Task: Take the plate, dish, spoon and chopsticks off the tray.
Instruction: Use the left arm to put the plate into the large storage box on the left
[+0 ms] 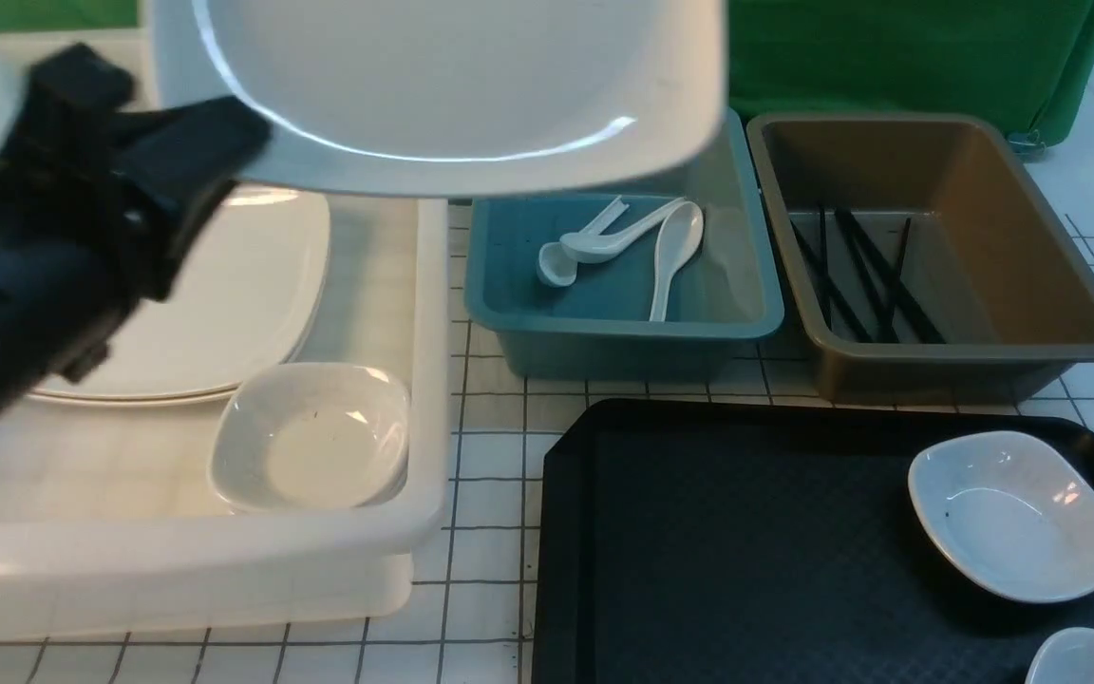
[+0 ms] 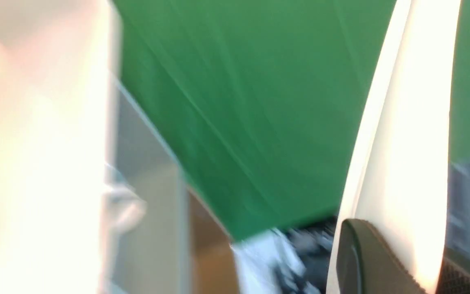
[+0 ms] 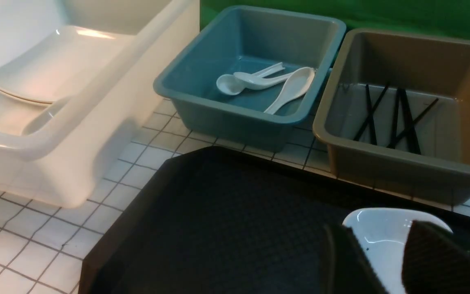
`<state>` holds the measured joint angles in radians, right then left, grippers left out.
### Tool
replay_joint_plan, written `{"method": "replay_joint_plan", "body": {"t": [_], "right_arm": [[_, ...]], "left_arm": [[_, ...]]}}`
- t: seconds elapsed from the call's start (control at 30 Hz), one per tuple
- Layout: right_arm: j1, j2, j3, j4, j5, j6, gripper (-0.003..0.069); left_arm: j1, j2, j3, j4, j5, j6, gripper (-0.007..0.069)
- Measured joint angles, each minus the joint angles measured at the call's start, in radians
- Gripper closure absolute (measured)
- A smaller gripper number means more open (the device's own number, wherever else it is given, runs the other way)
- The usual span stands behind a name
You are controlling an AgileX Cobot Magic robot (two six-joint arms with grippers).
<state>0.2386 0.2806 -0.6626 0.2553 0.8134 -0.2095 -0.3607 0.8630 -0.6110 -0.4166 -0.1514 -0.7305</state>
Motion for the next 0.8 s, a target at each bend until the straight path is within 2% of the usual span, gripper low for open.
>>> {"method": "replay_joint_plan", "body": {"t": [0.07, 0.1, 0.13, 0.2, 0.3, 0.4, 0.53, 0.67, 0.8], "right_arm": [[0.0, 0.0, 0.0, 0.0, 0.0, 0.0, 0.0421], [0.0, 0.0, 0.0, 0.0, 0.0, 0.0, 0.0421], [0.0, 0.0, 0.0, 0.001, 0.0, 0.0, 0.0421], [0.0, 0.0, 0.0, 0.001, 0.0, 0.0, 0.0421], [0.0, 0.0, 0.0, 0.001, 0.0, 0.0, 0.0421], [0.0, 0.0, 0.0, 0.001, 0.0, 0.0, 0.0421], [0.0, 0.0, 0.0, 0.001, 0.0, 0.0, 0.0421], [0.0, 0.0, 0.0, 0.001, 0.0, 0.0, 0.0421], [0.0, 0.0, 0.0, 0.001, 0.0, 0.0, 0.0421]], "left_arm": [[0.103, -0.029, 0.0, 0.037, 0.101, 0.004, 0.061], [0.114, -0.03, 0.0, 0.041, 0.123, 0.004, 0.061], [0.196, -0.039, 0.0, 0.06, 0.207, 0.011, 0.061], [0.286, -0.04, 0.001, 0.073, 0.288, 0.029, 0.061], [0.379, -0.039, 0.001, 0.08, 0.348, 0.066, 0.0608], [0.429, -0.039, 0.001, 0.083, 0.354, 0.085, 0.0608], [0.549, -0.014, 0.001, 0.083, 0.348, 0.111, 0.0609], [0.638, 0.094, -0.017, 0.083, 0.359, 0.139, 0.061], [0.663, 0.235, -0.125, 0.083, 0.451, 0.239, 0.0608]]}}
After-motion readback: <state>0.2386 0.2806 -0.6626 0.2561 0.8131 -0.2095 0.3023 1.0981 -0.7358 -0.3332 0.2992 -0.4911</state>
